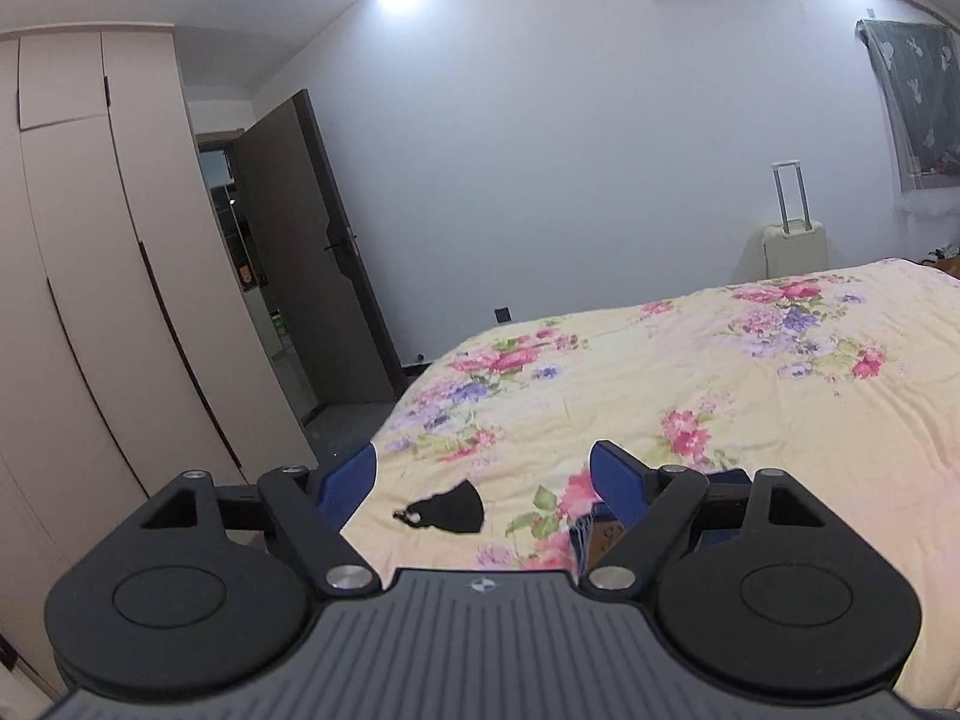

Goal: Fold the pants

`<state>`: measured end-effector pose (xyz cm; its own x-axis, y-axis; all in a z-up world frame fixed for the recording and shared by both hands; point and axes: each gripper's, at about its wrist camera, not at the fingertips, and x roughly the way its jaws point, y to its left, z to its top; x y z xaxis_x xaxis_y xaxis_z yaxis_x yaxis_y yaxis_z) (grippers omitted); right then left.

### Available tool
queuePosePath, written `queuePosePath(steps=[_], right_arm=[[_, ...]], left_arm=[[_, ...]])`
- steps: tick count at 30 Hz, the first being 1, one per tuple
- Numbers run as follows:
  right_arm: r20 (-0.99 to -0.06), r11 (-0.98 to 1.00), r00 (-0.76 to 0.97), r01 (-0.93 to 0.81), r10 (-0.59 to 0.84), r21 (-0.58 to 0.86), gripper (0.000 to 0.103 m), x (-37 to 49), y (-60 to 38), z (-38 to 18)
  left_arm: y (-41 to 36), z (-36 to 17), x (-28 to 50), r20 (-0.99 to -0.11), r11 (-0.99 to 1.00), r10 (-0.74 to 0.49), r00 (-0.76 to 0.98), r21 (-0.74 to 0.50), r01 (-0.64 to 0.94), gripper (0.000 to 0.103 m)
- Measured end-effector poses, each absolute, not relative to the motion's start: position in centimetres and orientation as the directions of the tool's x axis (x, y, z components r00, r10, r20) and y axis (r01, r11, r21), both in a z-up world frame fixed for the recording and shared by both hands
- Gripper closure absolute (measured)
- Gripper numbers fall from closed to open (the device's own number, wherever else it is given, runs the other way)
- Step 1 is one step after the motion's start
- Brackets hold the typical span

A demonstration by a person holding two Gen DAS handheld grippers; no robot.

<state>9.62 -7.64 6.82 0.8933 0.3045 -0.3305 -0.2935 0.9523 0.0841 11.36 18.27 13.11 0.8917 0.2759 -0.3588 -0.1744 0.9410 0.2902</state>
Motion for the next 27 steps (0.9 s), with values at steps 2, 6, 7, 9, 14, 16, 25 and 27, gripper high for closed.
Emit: queuePosePath(steps=[2,6,7,9,14,16,25,27], right_arm=[[-0.354,0.944,0.875,-0.317,0.329,0.093,0.021,7.7,-7.6,5.3],[-0.427,0.932,0.833,-0.352,0.352,0.083,0.021,5.0,-6.6,1.8],[-0.443,0.935,0.828,-0.349,0.342,0.07,0.021,4.6,-6.2,0.8],[-0.477,0.933,0.814,-0.359,0.331,0.035,0.021,4.1,-5.6,-0.8],[-0.53,0.931,0.784,-0.364,0.323,0.029,0.021,3.9,-4.8,-4.4],[-0.555,0.939,0.775,-0.341,0.304,0.04,0.021,4.1,-5.0,-5.7],[-0.572,0.957,0.776,-0.282,0.266,0.064,0.021,5.0,-6.9,-7.3],[-0.565,0.957,0.78,-0.284,0.268,0.062,0.021,4.9,-7.0,-7.1]], left_arm=[[17.3,10.8,10.6,-0.398,0.946,0.283,0.872,0.267,-0.185,0.008],[15.8,6.5,9.6,-0.479,0.964,0.256,0.84,0.196,-0.182,0.008],[15.4,5.7,9.5,-0.498,0.968,0.244,0.832,0.173,-0.181,0.008],[14.4,4.0,9.3,-0.52,0.972,0.233,0.822,0.147,-0.183,0.008],[12.1,0.4,9.5,-0.573,0.971,0.238,0.784,0.162,-0.176,0.008],[11.3,-0.8,9.6,-0.598,0.975,0.221,0.771,0.153,-0.161,0.008],[10.0,-1.3,9.2,-0.606,0.977,0.212,0.767,0.15,-0.152,0.008],[10.0,-1.2,9.2,-0.602,0.977,0.214,0.769,0.149,-0.155,0.008]])
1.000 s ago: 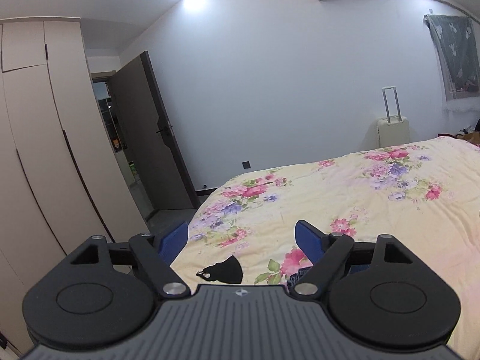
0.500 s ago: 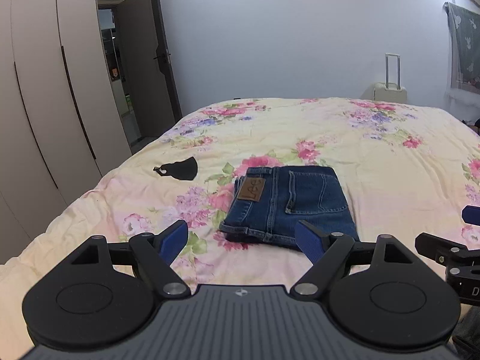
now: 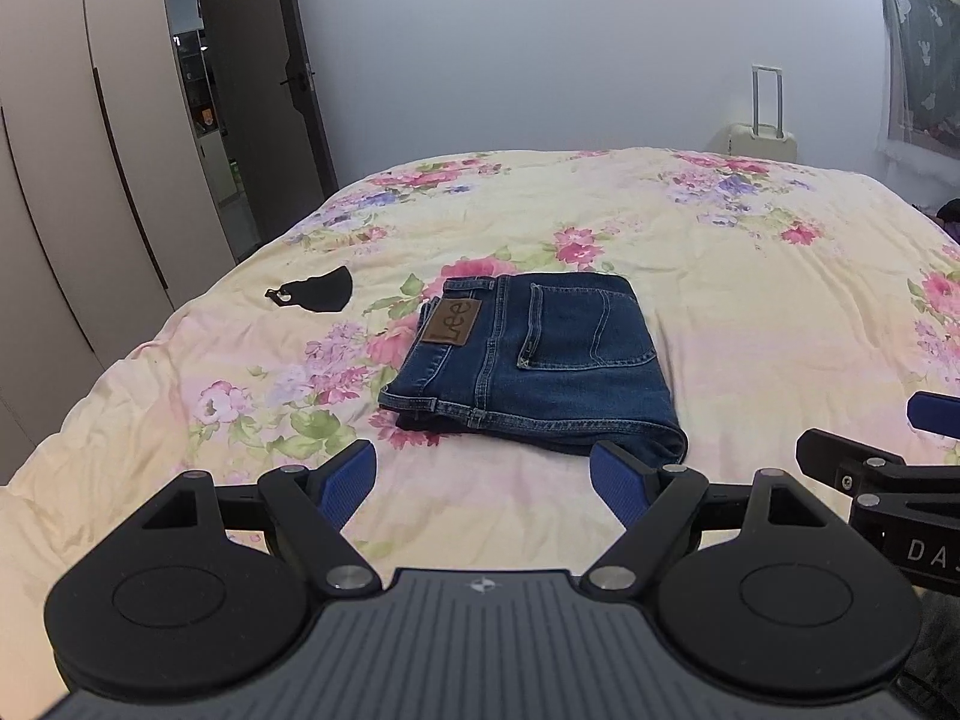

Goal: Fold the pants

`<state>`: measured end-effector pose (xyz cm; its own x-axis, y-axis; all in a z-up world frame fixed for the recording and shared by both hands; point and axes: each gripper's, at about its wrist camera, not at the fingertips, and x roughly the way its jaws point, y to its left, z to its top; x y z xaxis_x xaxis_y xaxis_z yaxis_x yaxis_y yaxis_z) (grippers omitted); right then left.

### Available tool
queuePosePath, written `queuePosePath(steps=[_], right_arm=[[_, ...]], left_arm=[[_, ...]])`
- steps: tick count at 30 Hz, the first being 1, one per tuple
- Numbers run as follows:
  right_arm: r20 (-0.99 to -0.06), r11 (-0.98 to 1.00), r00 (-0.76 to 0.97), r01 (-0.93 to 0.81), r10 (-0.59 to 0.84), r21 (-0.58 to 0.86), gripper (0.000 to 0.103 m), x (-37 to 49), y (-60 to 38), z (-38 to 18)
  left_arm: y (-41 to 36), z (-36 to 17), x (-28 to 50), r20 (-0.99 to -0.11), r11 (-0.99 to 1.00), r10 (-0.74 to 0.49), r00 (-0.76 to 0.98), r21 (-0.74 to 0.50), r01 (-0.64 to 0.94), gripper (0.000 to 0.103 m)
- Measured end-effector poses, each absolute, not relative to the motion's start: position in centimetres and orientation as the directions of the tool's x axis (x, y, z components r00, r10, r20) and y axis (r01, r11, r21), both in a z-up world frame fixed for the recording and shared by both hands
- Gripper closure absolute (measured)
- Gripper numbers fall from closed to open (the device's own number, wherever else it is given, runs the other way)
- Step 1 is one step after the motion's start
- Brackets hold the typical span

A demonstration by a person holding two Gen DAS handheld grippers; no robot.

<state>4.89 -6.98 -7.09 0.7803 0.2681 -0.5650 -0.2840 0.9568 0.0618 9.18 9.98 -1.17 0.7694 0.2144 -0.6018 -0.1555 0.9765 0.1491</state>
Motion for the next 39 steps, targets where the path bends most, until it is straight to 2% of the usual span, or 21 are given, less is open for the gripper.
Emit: queuePosePath(steps=[10,39], right_arm=[[-0.543,0.956,0.796,-0.29,0.267,0.045,0.021,4.4,-7.07,-6.31],[-0.568,0.953,0.778,-0.301,0.27,0.041,0.021,4.38,-6.92,-6.29]], left_arm=[[9.96,-0.99,9.27,-0.602,0.977,0.214,0.77,0.147,-0.156,0.008],[9.58,-0.56,9.22,-0.597,0.978,0.206,0.775,0.139,-0.153,0.008]])
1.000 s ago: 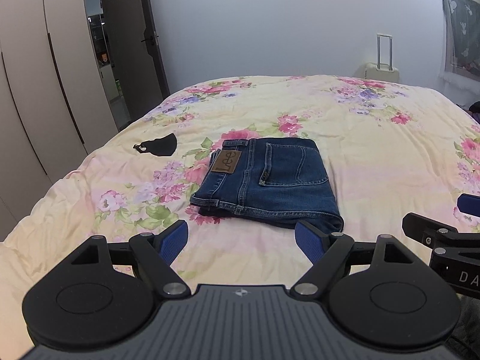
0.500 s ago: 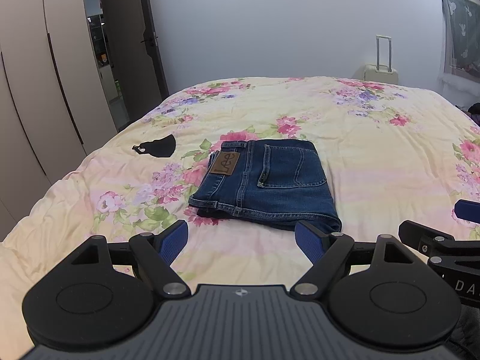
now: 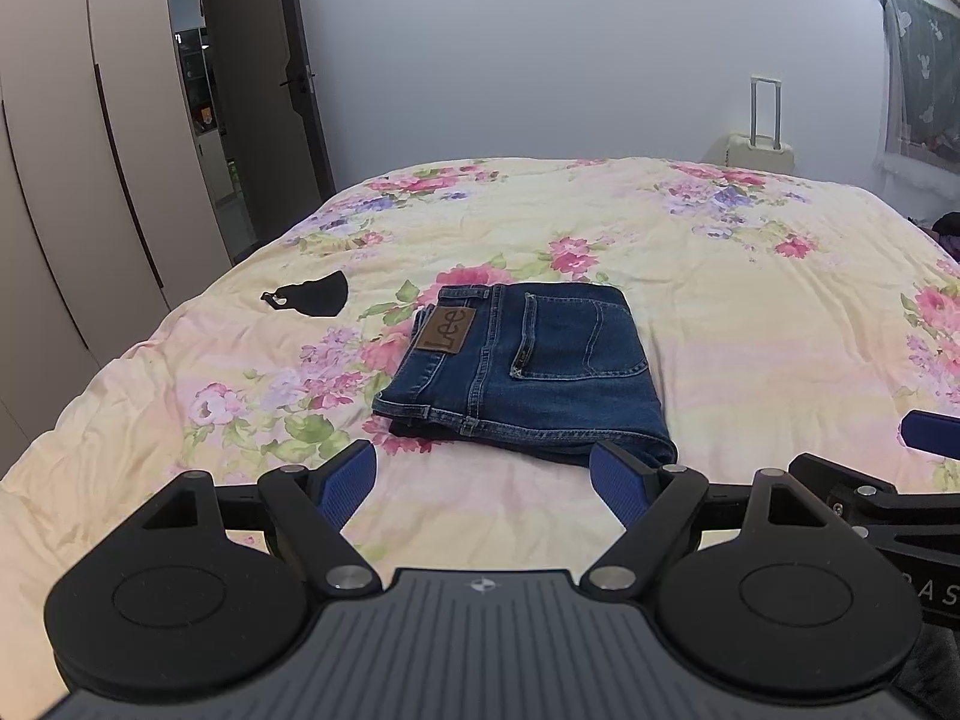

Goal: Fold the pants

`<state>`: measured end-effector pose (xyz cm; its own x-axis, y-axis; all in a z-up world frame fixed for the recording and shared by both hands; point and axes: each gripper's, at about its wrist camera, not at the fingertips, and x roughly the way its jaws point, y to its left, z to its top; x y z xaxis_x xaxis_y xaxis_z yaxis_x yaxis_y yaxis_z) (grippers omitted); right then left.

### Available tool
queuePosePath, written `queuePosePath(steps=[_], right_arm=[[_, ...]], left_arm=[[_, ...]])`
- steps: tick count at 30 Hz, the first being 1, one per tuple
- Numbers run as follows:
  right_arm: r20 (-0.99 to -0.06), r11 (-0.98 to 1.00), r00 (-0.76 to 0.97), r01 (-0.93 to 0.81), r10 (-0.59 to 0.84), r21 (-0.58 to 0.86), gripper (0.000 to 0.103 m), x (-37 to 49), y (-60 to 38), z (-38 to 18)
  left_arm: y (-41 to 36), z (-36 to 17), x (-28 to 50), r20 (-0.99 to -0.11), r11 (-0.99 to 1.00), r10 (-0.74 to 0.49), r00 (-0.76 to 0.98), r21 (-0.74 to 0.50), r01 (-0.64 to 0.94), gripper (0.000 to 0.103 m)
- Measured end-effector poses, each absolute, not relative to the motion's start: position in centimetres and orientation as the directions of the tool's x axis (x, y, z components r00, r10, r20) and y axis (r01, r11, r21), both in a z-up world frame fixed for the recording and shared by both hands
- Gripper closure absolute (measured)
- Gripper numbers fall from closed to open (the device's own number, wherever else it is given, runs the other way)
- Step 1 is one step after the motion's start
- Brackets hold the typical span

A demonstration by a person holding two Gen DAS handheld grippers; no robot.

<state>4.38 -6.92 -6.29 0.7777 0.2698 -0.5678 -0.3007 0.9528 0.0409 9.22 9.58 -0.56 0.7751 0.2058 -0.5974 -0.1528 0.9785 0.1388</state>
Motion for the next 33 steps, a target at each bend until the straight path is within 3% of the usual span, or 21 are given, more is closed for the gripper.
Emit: queuePosePath(steps=[33], right_arm=[[-0.561,0.955,0.784,-0.293,0.266,0.043,0.021,4.1,-7.3,-6.0]], left_arm=[[8.4,0.2,8.9,-0.581,0.98,0.199,0.789,0.129,-0.152,0.008]])
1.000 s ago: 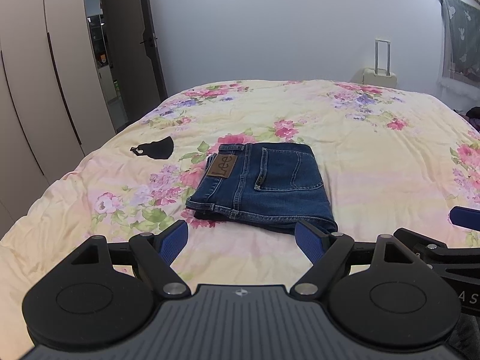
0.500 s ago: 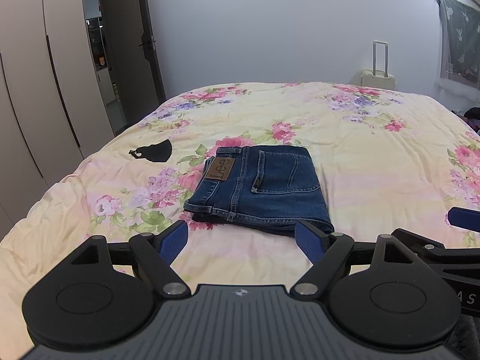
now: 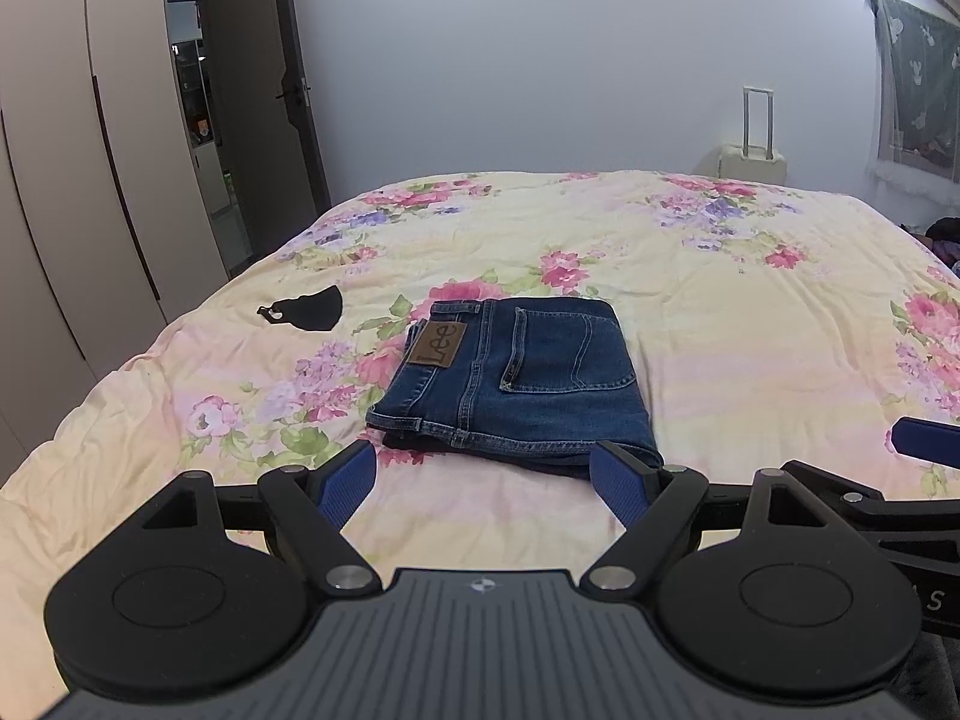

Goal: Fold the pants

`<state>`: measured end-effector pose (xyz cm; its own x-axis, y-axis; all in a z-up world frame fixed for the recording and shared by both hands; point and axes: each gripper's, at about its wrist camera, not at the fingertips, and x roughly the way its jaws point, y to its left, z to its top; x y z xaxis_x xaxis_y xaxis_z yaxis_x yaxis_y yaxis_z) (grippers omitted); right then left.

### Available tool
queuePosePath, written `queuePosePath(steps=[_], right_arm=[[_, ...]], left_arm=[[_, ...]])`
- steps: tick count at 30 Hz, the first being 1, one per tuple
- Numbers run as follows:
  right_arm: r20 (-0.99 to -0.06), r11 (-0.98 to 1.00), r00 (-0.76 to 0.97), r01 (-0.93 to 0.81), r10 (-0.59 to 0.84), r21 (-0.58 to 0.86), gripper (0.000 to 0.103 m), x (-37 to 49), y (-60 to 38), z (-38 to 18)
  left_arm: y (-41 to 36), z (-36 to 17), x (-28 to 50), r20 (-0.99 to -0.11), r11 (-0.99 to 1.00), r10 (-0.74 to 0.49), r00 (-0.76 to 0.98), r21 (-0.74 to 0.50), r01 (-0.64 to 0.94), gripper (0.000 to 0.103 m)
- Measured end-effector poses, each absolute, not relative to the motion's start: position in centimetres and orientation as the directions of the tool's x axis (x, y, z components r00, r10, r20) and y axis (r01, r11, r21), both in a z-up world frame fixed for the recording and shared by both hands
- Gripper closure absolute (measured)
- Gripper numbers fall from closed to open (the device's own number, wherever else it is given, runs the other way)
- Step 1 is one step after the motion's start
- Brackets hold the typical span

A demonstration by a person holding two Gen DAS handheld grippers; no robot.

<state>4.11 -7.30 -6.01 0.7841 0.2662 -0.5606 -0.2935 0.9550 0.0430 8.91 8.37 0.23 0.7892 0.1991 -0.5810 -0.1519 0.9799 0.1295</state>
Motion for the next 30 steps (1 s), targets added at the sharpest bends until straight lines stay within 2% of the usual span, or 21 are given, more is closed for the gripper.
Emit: queuePosePath(steps=[30], right_arm=[[-0.553,0.956,0.79,-0.289,0.265,0.045,0.021,3.26,-7.32,-5.58]], left_arm=[[8.34,1.02,7.94,-0.537,0.983,0.183,0.823,0.096,-0.156,0.008]])
